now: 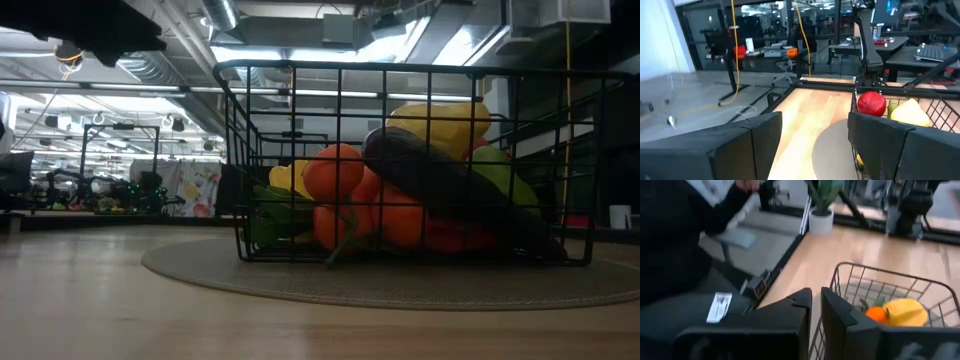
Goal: Build produce basket
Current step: Return to Home Position
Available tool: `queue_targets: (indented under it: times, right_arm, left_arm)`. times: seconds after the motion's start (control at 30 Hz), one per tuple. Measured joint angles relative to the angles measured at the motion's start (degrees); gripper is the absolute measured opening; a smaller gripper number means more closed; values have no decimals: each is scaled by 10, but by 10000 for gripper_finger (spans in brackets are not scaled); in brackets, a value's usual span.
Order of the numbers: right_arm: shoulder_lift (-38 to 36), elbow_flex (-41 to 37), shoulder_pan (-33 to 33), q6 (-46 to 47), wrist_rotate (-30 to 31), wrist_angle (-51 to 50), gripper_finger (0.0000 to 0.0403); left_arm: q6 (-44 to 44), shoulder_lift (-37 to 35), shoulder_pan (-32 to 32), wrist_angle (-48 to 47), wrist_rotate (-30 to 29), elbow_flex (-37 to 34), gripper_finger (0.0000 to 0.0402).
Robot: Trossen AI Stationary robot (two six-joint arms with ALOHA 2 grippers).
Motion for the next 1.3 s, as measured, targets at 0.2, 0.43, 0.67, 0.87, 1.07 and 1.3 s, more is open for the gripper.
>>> queue_targets:
  times: [0.2, 0.43, 0.67, 0.87, 1.07, 1.3]
  right_arm:
    - [-61, -173, 0, -30, 0, 207, 32]
    - [-91, -340, -2, -37, 0, 410, 32]
    - [-153, -426, -2, -17, 0, 475, 32]
    - [-233, -482, -2, -17, 0, 475, 32]
    - [-309, -538, -2, 9, 33, 474, 32]
    - [-370, -569, -2, -2, 34, 454, 32]
  left_arm:
    - [-17, 0, 0, 0, -11, -16, 218]
    - [-19, 0, 0, 5, -45, -16, 218]
    - [-15, 0, 0, 5, -45, -16, 218]
    - [-12, 0, 0, 5, -46, -16, 218]
    - [-4, 0, 0, 5, -46, -16, 218]
    - [-4, 0, 0, 5, -46, -16, 218]
